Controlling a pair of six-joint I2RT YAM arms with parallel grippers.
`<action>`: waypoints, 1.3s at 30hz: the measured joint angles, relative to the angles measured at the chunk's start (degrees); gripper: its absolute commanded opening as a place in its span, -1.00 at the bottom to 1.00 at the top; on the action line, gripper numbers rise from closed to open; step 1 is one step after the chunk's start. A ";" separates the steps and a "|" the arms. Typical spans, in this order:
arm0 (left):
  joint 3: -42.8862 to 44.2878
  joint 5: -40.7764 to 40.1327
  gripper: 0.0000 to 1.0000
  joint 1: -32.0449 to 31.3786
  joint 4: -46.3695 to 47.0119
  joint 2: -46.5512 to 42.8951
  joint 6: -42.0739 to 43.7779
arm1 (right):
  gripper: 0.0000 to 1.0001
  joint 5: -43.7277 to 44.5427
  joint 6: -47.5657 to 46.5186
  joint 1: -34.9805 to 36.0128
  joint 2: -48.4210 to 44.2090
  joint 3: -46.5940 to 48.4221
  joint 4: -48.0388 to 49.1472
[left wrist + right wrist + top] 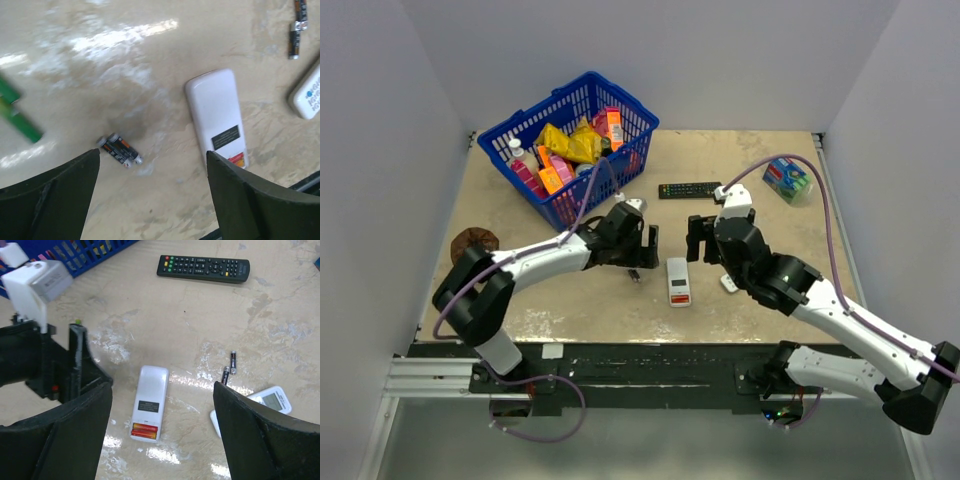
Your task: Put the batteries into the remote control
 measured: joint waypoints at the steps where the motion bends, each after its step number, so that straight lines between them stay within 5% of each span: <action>1: -0.26 -1.92 0.85 0.00 -2.64 -2.12 0.00 | 0.69 -0.09 -0.13 -0.02 -0.20 0.00 0.24; 10: -9.79 -11.19 0.87 0.00 -23.34 -19.58 -4.20 | 0.69 -1.79 -1.40 -0.07 -0.57 -0.76 3.74; 23: -26.16 -10.84 0.82 0.00 -37.75 -32.26 -17.75 | 0.68 -5.40 -2.58 -0.07 -0.52 -1.75 6.34; 33: -25.24 -13.44 0.68 0.11 -39.91 -32.09 -22.25 | 0.68 -7.34 -2.67 -0.11 -0.59 -3.69 7.80; 39: -24.52 -14.16 0.62 9.14 -26.95 -29.53 -20.15 | 0.68 -7.91 -2.71 -0.11 -0.66 -4.61 8.50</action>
